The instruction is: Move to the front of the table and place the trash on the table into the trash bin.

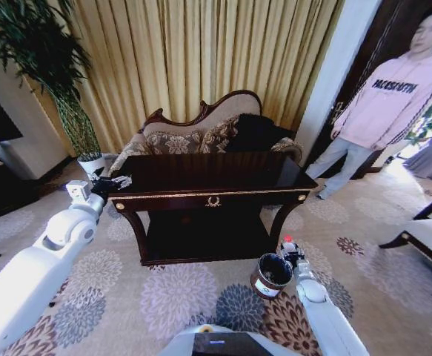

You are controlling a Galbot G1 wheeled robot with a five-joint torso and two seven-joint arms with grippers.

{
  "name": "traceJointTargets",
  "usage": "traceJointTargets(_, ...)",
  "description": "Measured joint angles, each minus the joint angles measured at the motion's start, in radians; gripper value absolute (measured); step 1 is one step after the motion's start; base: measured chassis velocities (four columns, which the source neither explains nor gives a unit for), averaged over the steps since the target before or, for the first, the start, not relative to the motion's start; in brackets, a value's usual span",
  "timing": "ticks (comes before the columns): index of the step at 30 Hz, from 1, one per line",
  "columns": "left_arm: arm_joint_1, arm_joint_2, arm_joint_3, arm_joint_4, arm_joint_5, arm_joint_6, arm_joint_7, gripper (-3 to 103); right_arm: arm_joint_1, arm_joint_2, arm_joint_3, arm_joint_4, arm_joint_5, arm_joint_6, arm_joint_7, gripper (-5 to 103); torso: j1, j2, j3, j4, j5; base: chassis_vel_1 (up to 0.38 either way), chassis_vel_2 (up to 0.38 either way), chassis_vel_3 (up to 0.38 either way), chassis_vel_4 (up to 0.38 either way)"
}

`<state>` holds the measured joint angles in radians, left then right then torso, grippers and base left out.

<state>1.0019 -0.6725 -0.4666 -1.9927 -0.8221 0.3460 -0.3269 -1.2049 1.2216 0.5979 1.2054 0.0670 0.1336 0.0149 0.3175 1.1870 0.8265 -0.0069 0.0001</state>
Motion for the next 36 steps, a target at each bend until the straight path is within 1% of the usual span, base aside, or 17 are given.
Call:
traceJointTargets(2,-0.001,-0.001,0.0,0.001,0.0,0.0,0.001,100,0.004,0.006,-0.006,0.006,0.0,-0.002,0.001,84,0.0,0.0,0.0,0.0,0.0001,0.0,0.0,0.0,0.0)
traceJointTargets(3,-0.001,-0.001,0.0,0.001,0.0,0.0,0.001,100,0.004,0.006,-0.006,0.006,0.0,-0.002,0.001,84,0.0,0.0,0.0,0.0,0.0001,0.0,0.0,0.0,0.0)
traceJointTargets(5,0.0,-0.002,-0.003,0.001,0.0,0.0,0.001,100,0.007,0.008,-0.009,0.009,0.0,-0.004,0.004,95,0.0,0.0,0.0,0.0,0.0001,0.0,0.0,0.0,0.0)
traceJointTargets(9,0.004,-0.003,-0.007,-0.001,0.0,0.0,0.001,100,0.008,0.008,-0.009,0.022,0.002,-0.007,0.007,100,0.0,0.0,0.0,0.0,0.0001,0.0,0.0,0.0,0.0)
traceJointTargets(11,0.008,-0.007,-0.009,-0.004,0.0,0.0,0.001,100,-0.011,0.002,-0.009,0.084,0.03,-0.027,0.01,100,0.0,0.0,0.0,0.0001,0.0002,0.0,0.0,0.0,0.0)
traceJointTargets(12,0.008,-0.007,-0.009,-0.004,0.0,0.0,0.001,100,-0.011,0.002,-0.009,0.084,0.03,-0.027,0.01,100,0.0,0.0,0.0,0.0001,0.0002,0.0,0.0,0.0,0.0)
traceJointTargets(14,0.009,-0.012,-0.008,-0.008,0.0,0.0,0.0,100,-0.035,-0.011,-0.012,0.175,0.092,-0.055,0.009,100,0.0,0.0,0.0,-0.0003,0.0002,0.0,0.0,0.0,0.0)
traceJointTargets(15,0.009,-0.012,-0.008,-0.008,0.0,0.0,0.0,100,-0.035,-0.011,-0.012,0.175,0.092,-0.055,0.009,100,0.0,0.0,0.0,-0.0003,0.0002,0.0,0.0,0.0,0.0)
traceJointTargets(16,0.008,-0.014,-0.006,-0.012,0.0,0.0,0.0,100,-0.045,-0.022,-0.013,0.242,0.133,-0.071,0.008,100,0.0,0.0,0.0,-0.0002,0.0001,0.0,0.0,0.0,0.0)
traceJointTargets(17,0.008,-0.014,-0.006,-0.012,0.0,0.0,0.0,100,-0.045,-0.022,-0.013,0.242,0.133,-0.071,0.008,100,0.0,0.0,0.0,-0.0002,0.0001,0.0,0.0,0.0,0.0)
traceJointTargets(19,0.005,-0.017,-0.002,-0.016,0.0,0.0,-0.001,100,-0.056,-0.042,-0.016,0.355,0.195,-0.099,0.018,100,0.0,0.0,0.0,0.0001,0.0002,0.0,0.0,0.0,0.0)
traceJointTargets(20,0.005,-0.017,-0.002,-0.016,0.0,0.0,-0.001,100,-0.056,-0.042,-0.016,0.355,0.195,-0.099,0.018,100,0.0,0.0,0.0,0.0001,0.0002,0.0,0.0,0.0,0.0)
traceJointTargets(22,0.005,-0.022,0.0,-0.019,0.0,0.0,-0.001,100,-0.067,-0.066,-0.022,0.47,0.244,-0.14,0.038,100,0.0,0.0,0.0,0.0,0.0,0.0,0.0,0.0,0.0)
traceJointTargets(23,0.005,-0.024,0.0,-0.019,0.001,0.0,-0.001,100,-0.071,-0.077,-0.028,0.518,0.255,-0.153,0.047,100,0.0,0.0,0.0,0.0,0.0001,0.0,0.0,0.0,0.0)
traceJointTargets(25,0.006,-0.026,0.001,-0.019,0.002,0.0,-0.001,100,-0.073,-0.086,-0.033,0.549,0.261,-0.162,0.054,100,0.0,0.0,0.0,0.0,0.0001,0.0,0.0,0.0,0.0)
traceJointTargets(28,0.006,-0.035,0.001,-0.019,0.004,0.0,-0.001,100,-0.082,-0.116,-0.054,0.686,0.297,-0.223,0.085,100,0.0,0.0,0.0,0.0,0.0,0.0,0.0,0.0,0.0)
traceJointTargets(36,0.006,-0.034,-0.003,-0.019,0.003,-0.001,0.0,100,-0.086,-0.135,-0.081,0.805,0.324,-0.288,0.115,100,0.0,0.0,0.0,0.0001,0.0002,0.0,0.0,0.0,0.0)
